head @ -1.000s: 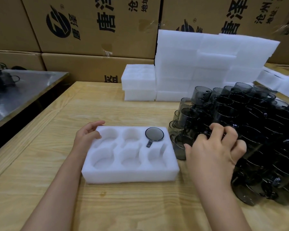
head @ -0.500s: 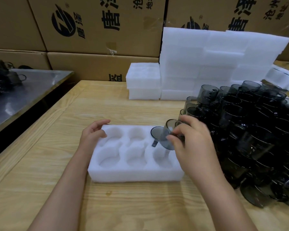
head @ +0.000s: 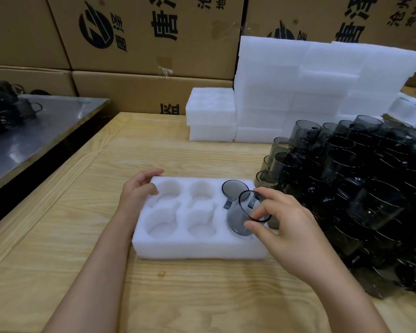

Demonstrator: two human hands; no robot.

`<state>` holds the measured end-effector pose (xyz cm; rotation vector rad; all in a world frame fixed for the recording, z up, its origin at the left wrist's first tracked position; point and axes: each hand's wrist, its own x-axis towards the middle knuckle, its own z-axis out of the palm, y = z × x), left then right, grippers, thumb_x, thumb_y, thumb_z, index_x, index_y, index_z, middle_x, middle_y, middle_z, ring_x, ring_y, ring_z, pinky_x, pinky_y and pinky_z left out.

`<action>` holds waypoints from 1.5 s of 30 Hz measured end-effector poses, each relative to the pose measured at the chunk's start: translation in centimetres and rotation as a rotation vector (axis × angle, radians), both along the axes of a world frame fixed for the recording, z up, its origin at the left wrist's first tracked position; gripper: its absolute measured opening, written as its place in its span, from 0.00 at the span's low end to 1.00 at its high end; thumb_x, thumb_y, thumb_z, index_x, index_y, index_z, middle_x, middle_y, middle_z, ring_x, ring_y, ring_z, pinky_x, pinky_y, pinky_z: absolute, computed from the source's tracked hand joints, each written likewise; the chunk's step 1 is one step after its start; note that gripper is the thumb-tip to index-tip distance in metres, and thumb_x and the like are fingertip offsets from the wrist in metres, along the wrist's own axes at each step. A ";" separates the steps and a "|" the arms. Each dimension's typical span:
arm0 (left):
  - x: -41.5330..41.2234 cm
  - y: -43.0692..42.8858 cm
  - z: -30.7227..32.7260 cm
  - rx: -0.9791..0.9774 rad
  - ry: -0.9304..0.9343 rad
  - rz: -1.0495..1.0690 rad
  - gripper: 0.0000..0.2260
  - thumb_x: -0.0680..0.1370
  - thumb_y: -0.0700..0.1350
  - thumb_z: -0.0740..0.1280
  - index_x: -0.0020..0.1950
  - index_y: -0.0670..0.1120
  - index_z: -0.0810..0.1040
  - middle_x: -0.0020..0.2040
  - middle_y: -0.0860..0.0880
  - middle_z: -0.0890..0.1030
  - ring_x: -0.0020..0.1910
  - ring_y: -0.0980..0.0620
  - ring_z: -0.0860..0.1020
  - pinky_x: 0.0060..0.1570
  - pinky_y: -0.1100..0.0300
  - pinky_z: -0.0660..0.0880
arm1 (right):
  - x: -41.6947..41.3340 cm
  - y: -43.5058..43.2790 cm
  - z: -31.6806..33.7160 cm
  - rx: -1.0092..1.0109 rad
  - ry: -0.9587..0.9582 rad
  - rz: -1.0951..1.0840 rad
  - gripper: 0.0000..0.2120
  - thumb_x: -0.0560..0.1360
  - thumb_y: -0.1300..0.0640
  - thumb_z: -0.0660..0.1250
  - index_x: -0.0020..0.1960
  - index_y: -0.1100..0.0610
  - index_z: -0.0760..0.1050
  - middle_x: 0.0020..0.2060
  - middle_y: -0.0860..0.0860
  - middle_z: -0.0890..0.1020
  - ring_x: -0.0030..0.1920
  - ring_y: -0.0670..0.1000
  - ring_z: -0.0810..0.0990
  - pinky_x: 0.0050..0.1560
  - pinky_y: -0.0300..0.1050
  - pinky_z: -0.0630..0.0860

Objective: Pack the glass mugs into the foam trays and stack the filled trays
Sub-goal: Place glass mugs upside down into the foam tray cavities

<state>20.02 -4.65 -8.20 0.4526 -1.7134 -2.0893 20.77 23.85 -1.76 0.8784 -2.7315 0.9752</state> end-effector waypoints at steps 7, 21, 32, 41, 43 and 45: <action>0.0 0.1 0.1 -0.015 -0.010 0.001 0.22 0.59 0.36 0.62 0.50 0.46 0.81 0.43 0.49 0.79 0.33 0.57 0.79 0.31 0.67 0.76 | -0.4 0.0 0.2 0.139 0.000 0.094 0.09 0.76 0.56 0.65 0.41 0.47 0.68 0.57 0.38 0.69 0.67 0.42 0.61 0.51 0.20 0.52; 0.1 0.2 0.3 -0.036 -0.019 0.013 0.20 0.63 0.33 0.63 0.52 0.44 0.81 0.42 0.48 0.79 0.33 0.57 0.79 0.31 0.67 0.76 | 0.1 -1.5 -1.2 0.284 0.104 0.045 0.07 0.74 0.48 0.61 0.42 0.50 0.70 0.47 0.44 0.73 0.56 0.48 0.67 0.53 0.43 0.69; 0.1 -0.3 0.2 0.034 -0.013 -0.061 0.21 0.71 0.26 0.56 0.53 0.45 0.80 0.47 0.48 0.82 0.42 0.50 0.81 0.38 0.60 0.78 | -4.4 -5.9 -1.9 0.393 -0.083 0.143 0.27 0.81 0.42 0.41 0.77 0.48 0.45 0.77 0.44 0.43 0.75 0.47 0.33 0.74 0.49 0.34; -0.1 -0.1 0.0 0.006 -0.040 -0.014 0.21 0.71 0.26 0.55 0.53 0.44 0.80 0.52 0.44 0.79 0.49 0.45 0.76 0.45 0.55 0.74 | -4.2 -6.4 -3.5 0.524 -0.029 0.124 0.28 0.79 0.38 0.39 0.77 0.43 0.43 0.76 0.44 0.40 0.75 0.48 0.33 0.73 0.52 0.31; -0.1 -0.1 0.0 0.010 -0.043 -0.015 0.21 0.71 0.27 0.56 0.53 0.45 0.80 0.54 0.43 0.78 0.49 0.44 0.76 0.46 0.54 0.74 | -4.0 -6.3 -3.2 0.483 -0.037 0.128 0.28 0.79 0.38 0.41 0.77 0.45 0.46 0.77 0.45 0.43 0.75 0.48 0.36 0.73 0.51 0.33; -0.1 -0.3 -0.1 0.007 -0.048 -0.009 0.21 0.70 0.27 0.56 0.52 0.45 0.80 0.53 0.43 0.78 0.48 0.45 0.77 0.45 0.54 0.74 | -3.5 -6.0 -2.8 0.350 -0.011 0.084 0.27 0.80 0.40 0.45 0.76 0.50 0.55 0.77 0.48 0.53 0.76 0.49 0.46 0.75 0.48 0.41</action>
